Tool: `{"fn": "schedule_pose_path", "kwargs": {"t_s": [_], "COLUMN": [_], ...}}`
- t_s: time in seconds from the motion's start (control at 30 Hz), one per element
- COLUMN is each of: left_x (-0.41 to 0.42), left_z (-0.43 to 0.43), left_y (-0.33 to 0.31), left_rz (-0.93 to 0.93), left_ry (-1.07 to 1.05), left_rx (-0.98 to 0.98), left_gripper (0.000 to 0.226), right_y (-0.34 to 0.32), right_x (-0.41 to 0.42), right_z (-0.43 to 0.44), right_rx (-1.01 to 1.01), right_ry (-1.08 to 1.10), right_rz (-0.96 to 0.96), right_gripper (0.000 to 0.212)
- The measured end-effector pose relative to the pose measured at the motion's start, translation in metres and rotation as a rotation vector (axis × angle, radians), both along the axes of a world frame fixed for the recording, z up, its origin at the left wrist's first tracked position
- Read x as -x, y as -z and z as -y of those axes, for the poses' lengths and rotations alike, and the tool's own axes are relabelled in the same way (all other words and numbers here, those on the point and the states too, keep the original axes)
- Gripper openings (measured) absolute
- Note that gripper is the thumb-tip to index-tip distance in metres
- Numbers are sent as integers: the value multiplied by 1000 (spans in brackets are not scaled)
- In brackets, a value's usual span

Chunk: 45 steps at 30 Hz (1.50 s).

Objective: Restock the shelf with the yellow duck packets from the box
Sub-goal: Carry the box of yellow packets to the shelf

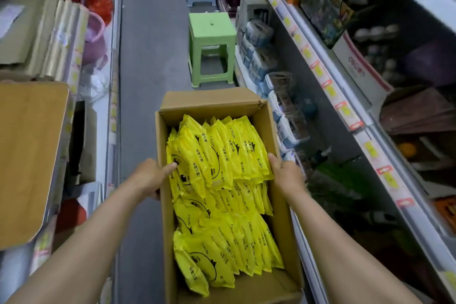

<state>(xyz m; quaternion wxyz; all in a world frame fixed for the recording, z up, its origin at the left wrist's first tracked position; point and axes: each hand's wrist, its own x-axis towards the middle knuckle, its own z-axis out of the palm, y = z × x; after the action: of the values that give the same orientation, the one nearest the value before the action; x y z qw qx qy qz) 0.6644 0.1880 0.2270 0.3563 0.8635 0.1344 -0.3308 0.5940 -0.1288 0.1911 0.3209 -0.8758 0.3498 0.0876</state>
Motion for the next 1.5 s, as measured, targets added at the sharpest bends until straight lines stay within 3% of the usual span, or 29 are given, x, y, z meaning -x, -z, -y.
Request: {"fn": "schedule_pose_path", "kwargs": {"t_s": [0.27,0.7,1.03,1.5], "left_x": [-209,-606,-884,-1193], "left_z": [7,34,81,143], "left_y": [-30,-93,-69,-41], "left_rz": [-52,27,73,-33], "left_ry": [-82,-36,-113,-55], "left_rx": [72,114,99,107], "left_gripper": [46,48,52,38], "right_y": [-40,-80,-65,-40], "right_x": [-232,-609,-898,-1182], "right_z": [3,21,75,130], "right_rx": [72,78,85,98], "right_ry": [-88,-29,-71,34], "right_rz": [-19,111,136,49], "right_gripper": [68,62,62,63]}}
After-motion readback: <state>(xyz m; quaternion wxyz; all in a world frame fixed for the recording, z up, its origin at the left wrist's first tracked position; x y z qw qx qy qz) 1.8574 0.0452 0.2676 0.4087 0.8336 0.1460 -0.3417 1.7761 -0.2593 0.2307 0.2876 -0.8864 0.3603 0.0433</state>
